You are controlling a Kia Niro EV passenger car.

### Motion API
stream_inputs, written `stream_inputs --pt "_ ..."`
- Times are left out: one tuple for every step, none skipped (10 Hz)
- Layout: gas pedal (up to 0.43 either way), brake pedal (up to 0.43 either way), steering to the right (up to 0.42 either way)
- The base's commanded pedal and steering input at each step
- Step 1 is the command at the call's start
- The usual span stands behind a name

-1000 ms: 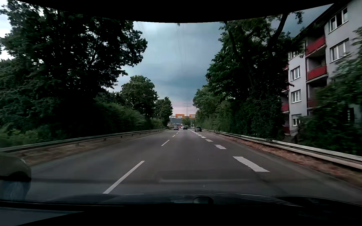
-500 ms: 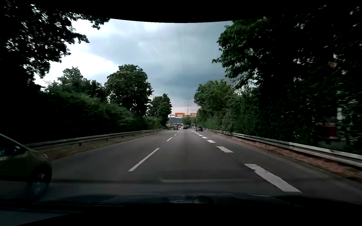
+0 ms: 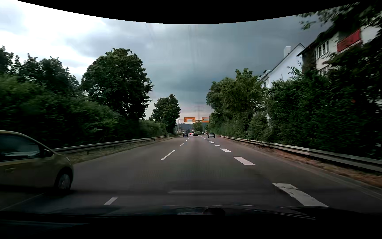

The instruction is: Follow the waypoints while adhering to traffic rules and regulations

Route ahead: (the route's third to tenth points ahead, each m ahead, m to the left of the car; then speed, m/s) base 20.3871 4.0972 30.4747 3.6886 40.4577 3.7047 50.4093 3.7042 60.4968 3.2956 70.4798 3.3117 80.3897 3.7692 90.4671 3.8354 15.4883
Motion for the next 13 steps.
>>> stream_inputs --pt "0.079 0.0 -0.002" --pt "0.079 0.0 -0.002" --pt "0.079 0.0 -0.002" --pt "0.079 0.0 -0.002" --pt "0.079 0.0 -0.002" --pt "0.079 0.0 -0.002" --pt "0.079 0.0 -0.002" --pt "0.079 0.0 -0.002" --pt "0.079 0.0 -0.002" --pt "0.079 0.0 -0.002" --pt "0.079 0.0 -0.002" --pt "0.079 0.0 -0.002" --pt "0.079 0.0 -0.002"
